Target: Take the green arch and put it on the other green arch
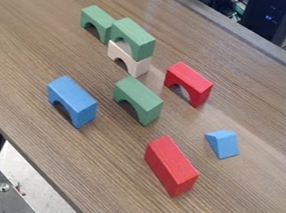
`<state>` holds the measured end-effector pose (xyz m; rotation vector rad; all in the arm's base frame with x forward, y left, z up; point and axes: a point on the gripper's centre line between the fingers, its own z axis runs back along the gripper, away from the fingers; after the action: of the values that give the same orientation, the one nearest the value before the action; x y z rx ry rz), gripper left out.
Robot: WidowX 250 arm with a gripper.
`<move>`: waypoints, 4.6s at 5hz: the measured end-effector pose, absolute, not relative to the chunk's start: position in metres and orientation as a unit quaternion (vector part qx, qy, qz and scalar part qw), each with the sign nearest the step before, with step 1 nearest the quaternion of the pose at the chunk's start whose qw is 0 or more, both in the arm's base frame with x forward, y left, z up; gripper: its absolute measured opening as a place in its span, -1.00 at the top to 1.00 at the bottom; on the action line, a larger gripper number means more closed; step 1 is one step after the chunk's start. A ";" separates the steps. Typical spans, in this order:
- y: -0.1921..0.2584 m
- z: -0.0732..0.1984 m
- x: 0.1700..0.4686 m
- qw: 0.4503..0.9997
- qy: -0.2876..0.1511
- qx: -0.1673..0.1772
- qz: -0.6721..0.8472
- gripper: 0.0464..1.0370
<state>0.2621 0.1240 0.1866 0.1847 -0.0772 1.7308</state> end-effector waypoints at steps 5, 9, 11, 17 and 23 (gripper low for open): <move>0.158 0.140 0.307 0.670 -0.011 0.045 0.741 -0.92; 0.165 0.096 0.329 0.680 -0.029 -0.025 0.733 -0.93; 0.170 0.072 0.337 0.671 -0.021 -0.018 0.741 -0.93; 0.179 0.046 0.336 0.657 0.013 0.024 0.753 -0.03; 0.103 0.162 0.291 0.688 -0.073 -0.050 0.720 -0.03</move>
<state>0.2911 0.1026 0.1620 -0.1109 -0.1633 1.6115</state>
